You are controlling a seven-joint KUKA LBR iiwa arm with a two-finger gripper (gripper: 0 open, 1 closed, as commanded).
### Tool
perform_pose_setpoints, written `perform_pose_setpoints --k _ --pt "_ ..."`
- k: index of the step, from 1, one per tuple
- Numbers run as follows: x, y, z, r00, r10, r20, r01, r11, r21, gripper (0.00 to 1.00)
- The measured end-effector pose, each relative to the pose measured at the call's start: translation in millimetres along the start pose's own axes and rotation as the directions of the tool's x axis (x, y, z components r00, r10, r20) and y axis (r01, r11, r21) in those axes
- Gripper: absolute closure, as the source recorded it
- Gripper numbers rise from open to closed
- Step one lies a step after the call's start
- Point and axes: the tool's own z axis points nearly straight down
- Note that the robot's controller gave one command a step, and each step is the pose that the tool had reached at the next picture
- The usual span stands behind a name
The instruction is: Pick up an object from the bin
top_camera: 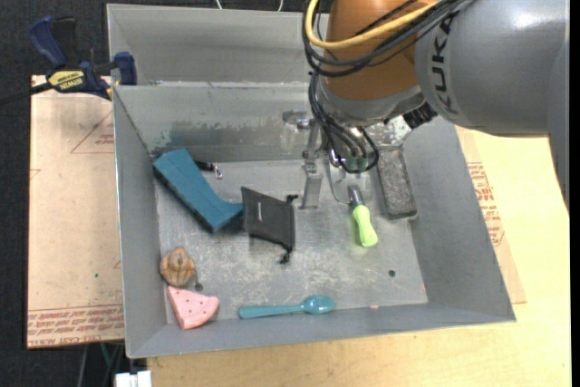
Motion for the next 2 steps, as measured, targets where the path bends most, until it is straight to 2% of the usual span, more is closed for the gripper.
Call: perform_pose_setpoints --k 1,2 --pt "-1.6 -0.4 -3.8 1.0 0.002 0.007 -0.002 1.0 -0.001 0.0" --pt "11.5 13.5 55.8 1.0 0.026 0.012 -0.026 1.0 -0.003 0.0"
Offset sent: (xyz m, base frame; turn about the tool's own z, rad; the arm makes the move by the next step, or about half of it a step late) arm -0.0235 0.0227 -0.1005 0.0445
